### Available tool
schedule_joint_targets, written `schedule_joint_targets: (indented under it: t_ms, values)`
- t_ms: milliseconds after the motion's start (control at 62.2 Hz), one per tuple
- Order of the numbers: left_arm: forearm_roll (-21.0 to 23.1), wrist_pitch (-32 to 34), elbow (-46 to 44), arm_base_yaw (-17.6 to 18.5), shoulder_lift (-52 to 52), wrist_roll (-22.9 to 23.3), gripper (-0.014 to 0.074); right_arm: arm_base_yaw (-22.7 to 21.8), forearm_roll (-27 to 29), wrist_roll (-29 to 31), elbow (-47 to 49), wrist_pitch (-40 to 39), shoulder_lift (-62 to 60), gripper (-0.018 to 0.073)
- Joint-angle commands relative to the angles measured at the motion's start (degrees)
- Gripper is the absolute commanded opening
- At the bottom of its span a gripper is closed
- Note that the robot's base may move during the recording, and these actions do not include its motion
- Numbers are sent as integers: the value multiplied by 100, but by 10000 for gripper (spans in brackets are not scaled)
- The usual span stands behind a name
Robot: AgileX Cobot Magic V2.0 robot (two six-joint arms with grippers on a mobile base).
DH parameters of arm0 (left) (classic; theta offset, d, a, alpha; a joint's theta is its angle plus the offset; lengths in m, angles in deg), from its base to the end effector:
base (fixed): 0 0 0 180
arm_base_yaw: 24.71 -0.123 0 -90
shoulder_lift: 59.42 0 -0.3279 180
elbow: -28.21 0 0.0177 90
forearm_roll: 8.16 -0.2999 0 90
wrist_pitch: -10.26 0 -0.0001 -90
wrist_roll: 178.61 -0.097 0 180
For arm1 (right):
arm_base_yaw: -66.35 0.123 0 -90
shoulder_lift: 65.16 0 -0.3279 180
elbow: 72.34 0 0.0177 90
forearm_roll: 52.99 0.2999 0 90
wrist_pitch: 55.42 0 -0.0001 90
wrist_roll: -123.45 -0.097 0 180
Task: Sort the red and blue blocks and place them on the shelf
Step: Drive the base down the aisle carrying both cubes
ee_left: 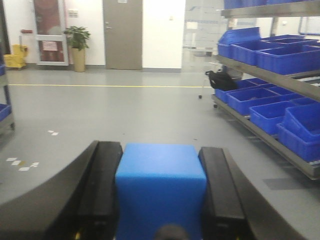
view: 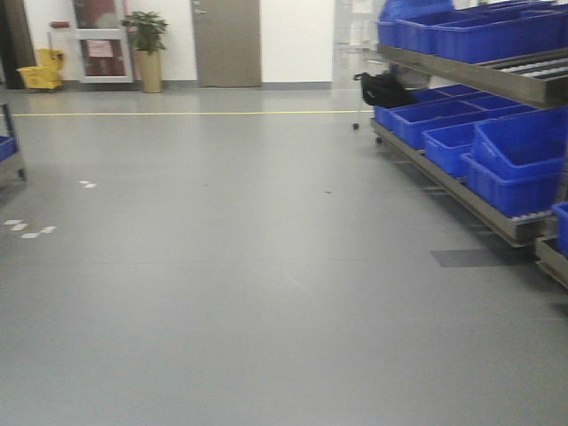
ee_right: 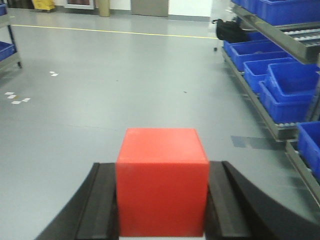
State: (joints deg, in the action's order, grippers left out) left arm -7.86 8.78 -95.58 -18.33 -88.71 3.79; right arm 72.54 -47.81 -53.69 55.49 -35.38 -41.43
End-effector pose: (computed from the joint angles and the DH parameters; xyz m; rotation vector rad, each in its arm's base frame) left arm 0.1078 -0.0121 0.3296 0.0489 1.5186 -0.1269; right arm 0.0820 0.0119 0.3352 -0.0845 1.6727 0.1339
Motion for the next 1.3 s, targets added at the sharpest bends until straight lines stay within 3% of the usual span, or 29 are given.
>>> schedule_joint_targets:
  t_ms: [0,1285]
  values:
    - [47,507,-173,-4,-36,13,132,-29,0,55,157,-504,45,55]
    - [47,507,-173,-4,-36,13,132,-29,0,55,157,-504,45,55]
